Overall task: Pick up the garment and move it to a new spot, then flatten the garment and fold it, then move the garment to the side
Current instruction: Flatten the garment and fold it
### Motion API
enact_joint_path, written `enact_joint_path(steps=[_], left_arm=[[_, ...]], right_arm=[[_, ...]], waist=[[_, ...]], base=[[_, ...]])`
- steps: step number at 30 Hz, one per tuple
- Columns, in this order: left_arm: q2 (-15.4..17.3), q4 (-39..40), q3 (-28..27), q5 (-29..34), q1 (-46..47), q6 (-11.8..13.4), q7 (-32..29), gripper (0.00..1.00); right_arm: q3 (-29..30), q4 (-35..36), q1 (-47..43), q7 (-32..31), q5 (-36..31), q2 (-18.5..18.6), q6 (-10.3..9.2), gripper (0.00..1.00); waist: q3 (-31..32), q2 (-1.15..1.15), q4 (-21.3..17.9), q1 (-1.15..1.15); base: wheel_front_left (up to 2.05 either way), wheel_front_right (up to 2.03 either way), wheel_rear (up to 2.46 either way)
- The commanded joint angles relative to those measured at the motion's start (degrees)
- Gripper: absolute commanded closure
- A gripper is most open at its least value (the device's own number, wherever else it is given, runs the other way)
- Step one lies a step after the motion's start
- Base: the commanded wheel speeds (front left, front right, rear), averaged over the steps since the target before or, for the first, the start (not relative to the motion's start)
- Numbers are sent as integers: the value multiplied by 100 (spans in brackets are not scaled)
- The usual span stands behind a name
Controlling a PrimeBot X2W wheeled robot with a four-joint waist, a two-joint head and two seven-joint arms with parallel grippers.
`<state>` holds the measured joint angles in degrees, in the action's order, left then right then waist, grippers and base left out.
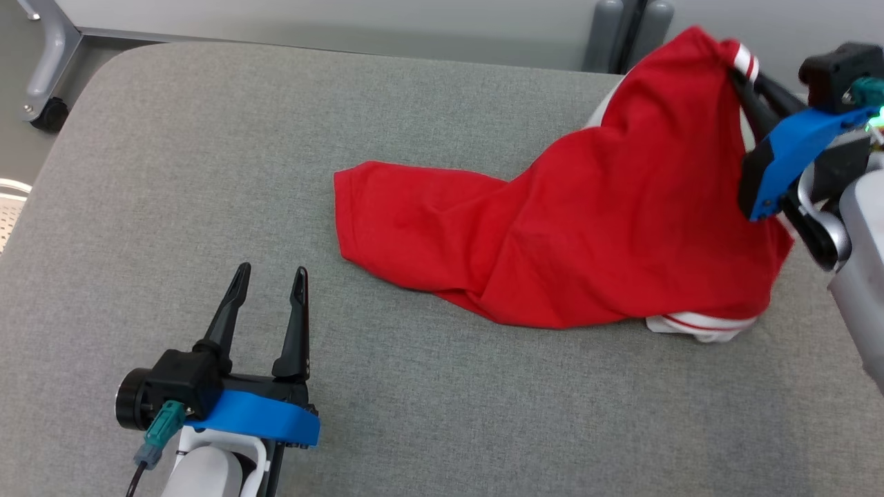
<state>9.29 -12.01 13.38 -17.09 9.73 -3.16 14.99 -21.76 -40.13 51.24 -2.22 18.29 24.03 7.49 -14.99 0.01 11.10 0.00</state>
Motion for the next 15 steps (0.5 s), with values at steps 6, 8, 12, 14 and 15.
enact_joint_path(steps=[6,8,12,14,15], left_arm=[[-8,12,-62,38,-124,-13,25,0],[8,30,-86,40,-161,-4,26,0],[5,19,-88,28,-254,-25,26,0],[4,6,-82,22,-279,-37,26,0],[5,-6,-84,17,-301,-41,26,0]], right_arm=[[-263,238,554,1243,-880,14,1,100],[-404,394,514,1517,-1123,32,1,100],[-928,651,-70,1669,-1134,204,1,100],[-1370,780,-431,1630,-958,354,1,100],[-1594,881,-607,1605,-833,463,1,100]], waist=[[184,-1,-18,0],[245,-1,-67,0],[393,-1,-174,0],[468,-1,-230,0],[505,-1,-255,0]], base=[[0,0,0],[0,0,0],[0,0,0],[0,0,0],[0,0,0]])
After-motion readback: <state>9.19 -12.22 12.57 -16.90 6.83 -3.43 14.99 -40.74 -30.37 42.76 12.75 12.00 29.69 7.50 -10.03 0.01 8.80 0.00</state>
